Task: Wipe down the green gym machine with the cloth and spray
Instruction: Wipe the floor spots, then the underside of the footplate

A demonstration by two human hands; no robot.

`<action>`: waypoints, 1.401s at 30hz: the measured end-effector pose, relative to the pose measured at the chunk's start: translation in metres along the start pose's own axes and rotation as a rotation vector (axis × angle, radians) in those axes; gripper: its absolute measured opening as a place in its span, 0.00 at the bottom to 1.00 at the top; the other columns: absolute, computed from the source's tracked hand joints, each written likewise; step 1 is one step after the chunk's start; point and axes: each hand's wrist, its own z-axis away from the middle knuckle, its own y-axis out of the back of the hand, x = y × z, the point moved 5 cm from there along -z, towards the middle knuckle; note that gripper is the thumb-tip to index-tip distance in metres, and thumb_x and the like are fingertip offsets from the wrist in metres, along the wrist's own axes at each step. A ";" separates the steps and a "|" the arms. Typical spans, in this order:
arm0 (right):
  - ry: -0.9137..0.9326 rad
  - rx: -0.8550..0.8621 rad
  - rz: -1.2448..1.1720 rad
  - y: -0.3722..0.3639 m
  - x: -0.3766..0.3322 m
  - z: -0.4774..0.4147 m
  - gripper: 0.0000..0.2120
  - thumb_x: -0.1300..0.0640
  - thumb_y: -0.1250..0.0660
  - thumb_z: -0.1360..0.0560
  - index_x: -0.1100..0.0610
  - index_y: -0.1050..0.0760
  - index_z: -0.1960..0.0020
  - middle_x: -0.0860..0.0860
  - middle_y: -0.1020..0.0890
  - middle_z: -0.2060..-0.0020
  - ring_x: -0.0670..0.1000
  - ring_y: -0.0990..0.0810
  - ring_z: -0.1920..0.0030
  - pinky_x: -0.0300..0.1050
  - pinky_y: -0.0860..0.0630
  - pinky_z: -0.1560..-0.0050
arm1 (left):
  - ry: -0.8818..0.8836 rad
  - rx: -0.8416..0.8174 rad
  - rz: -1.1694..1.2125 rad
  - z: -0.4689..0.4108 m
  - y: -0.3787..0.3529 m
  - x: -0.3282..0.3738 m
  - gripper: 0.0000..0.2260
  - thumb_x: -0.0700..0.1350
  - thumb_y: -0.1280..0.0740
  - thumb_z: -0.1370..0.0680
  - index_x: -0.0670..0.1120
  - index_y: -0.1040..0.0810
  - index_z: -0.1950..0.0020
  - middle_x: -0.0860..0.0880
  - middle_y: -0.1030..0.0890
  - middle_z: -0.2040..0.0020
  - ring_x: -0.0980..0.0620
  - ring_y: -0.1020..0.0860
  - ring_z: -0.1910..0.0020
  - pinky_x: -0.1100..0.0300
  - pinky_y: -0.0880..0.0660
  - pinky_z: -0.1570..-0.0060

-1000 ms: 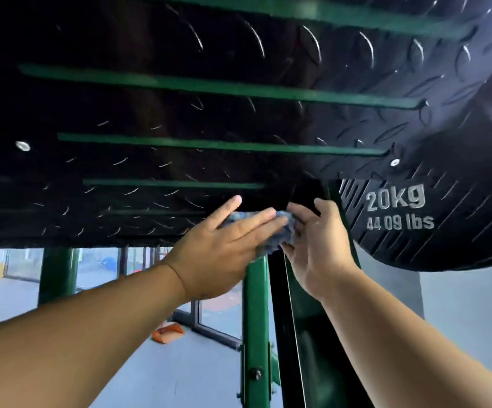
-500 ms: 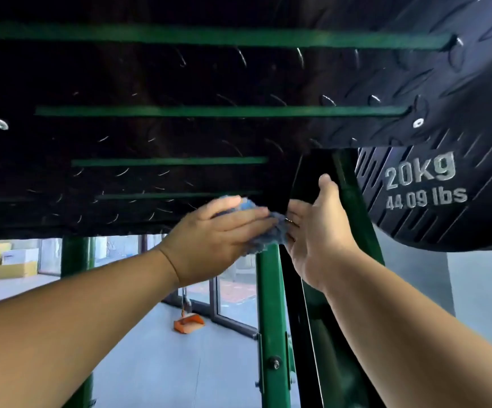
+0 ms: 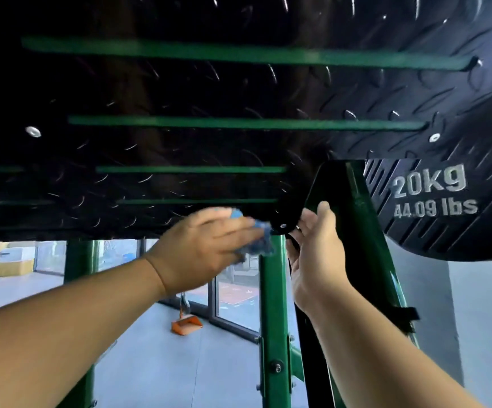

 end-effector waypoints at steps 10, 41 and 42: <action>-0.228 -0.001 -0.558 -0.019 0.026 0.006 0.26 0.37 0.45 0.22 0.56 0.24 0.39 0.55 0.19 0.39 0.53 0.21 0.39 0.52 0.27 0.35 | 0.136 0.256 -0.042 -0.002 0.073 -0.051 0.12 0.41 0.41 0.17 0.46 0.18 0.53 0.49 0.21 0.37 0.49 0.28 0.36 0.52 0.42 0.29; -0.250 -0.227 -0.813 -0.127 0.102 0.020 0.10 0.58 0.46 0.30 0.55 0.31 0.51 0.54 0.25 0.45 0.52 0.26 0.40 0.53 0.29 0.40 | 0.019 -0.062 -0.042 0.151 0.031 -0.078 0.12 0.40 0.42 0.18 0.49 0.20 0.46 0.51 0.32 0.29 0.51 0.34 0.29 0.53 0.45 0.26; -0.247 -0.238 -0.799 -0.126 0.103 0.021 0.11 0.58 0.45 0.32 0.54 0.30 0.51 0.53 0.25 0.43 0.52 0.25 0.40 0.54 0.28 0.41 | 0.006 -0.149 -0.038 0.165 0.018 -0.072 0.16 0.39 0.45 0.19 0.50 0.18 0.48 0.52 0.33 0.28 0.53 0.36 0.28 0.53 0.46 0.26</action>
